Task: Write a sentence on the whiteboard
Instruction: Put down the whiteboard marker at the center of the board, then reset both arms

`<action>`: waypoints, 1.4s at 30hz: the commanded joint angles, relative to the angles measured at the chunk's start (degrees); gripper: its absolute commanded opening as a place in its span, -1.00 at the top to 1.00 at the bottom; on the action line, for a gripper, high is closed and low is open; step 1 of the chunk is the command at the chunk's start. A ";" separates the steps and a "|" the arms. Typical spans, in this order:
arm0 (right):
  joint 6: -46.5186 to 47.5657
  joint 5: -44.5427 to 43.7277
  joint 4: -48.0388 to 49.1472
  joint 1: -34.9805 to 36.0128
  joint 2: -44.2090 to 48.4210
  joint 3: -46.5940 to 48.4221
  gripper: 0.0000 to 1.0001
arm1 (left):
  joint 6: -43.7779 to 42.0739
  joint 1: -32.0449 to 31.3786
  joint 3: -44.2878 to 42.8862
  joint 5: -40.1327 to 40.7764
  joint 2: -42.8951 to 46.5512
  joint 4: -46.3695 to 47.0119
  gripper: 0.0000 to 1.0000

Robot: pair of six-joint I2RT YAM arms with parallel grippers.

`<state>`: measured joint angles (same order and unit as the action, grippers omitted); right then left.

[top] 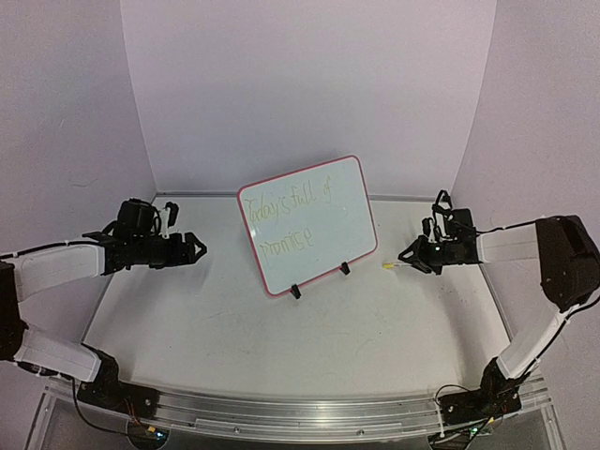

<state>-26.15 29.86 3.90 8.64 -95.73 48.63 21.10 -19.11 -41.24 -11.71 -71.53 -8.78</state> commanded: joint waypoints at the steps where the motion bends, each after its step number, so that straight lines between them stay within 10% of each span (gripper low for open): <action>1: 2.06 -4.44 2.63 -0.43 -0.14 1.87 0.31 | 1.03 3.92 1.93 1.39 -0.48 4.69 -0.70; 9: 4.82 -9.66 -0.36 -1.99 1.39 1.95 -0.41 | 0.82 11.00 2.76 0.71 -1.05 7.14 -0.71; 12: 6.31 -9.83 -1.24 -3.69 2.20 2.59 -0.96 | 1.30 14.60 2.37 0.47 -2.48 9.10 -0.72; 23: 11.06 -9.51 2.05 -16.66 7.36 2.66 -0.97 | 0.74 27.80 -0.14 1.51 -11.75 22.47 -0.74; 42: 21.07 -21.29 40.81 -18.05 17.19 -23.41 -0.97 | -15.57 27.38 14.37 11.91 -8.16 44.01 -0.94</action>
<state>-7.23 11.08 34.68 -9.56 -77.88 26.92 7.50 8.74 -27.95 -0.72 -79.91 28.94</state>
